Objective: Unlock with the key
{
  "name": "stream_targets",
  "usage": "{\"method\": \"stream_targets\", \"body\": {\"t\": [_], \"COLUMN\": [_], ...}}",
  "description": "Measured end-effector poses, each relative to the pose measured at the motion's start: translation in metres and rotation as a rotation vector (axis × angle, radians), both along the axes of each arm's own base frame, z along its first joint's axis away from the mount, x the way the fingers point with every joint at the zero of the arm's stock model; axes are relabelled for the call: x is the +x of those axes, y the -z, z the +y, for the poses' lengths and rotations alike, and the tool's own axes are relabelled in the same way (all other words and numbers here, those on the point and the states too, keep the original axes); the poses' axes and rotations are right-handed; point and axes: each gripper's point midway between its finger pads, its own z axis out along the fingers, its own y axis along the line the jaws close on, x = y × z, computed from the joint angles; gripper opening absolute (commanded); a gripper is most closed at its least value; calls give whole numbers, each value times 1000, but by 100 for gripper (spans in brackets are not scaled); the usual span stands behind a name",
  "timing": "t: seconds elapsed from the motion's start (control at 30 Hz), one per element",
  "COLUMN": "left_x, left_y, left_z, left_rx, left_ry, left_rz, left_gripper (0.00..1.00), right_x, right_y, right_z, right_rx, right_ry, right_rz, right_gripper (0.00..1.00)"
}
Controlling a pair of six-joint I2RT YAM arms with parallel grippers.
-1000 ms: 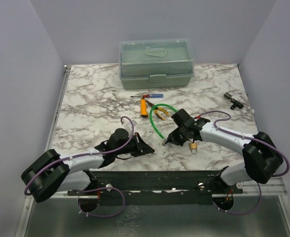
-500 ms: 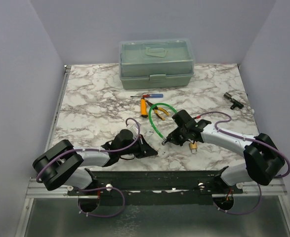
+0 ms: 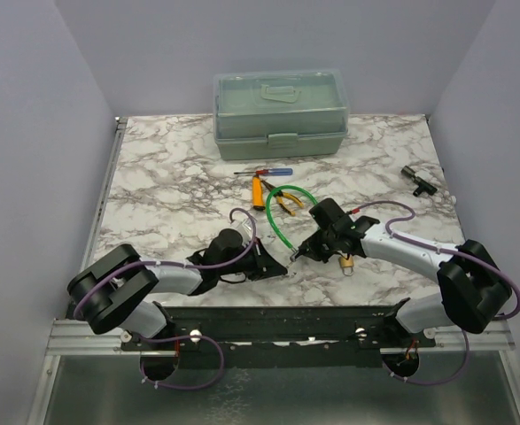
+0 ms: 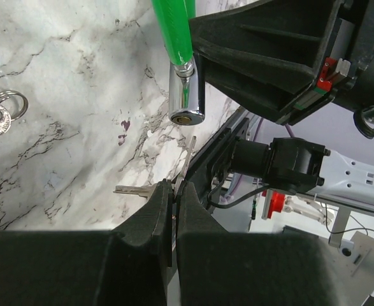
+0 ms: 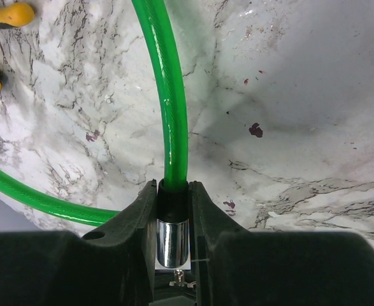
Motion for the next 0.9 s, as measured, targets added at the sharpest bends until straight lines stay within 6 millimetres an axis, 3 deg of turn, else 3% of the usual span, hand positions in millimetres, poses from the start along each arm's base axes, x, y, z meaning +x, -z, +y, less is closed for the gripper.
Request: {"method": "stream_targets", "body": {"t": [0.9], "left_x": [6], "left_y": [3], "left_z": [-4], "left_rx": [7], "left_ry": [-13], "left_rz": [-5], "left_gripper": [0], "right_x": [0], "right_y": [-5], "right_z": [0], "right_rx": [9], "right_ry": [-7], "right_rz": [-15], "right_gripper": [0]}}
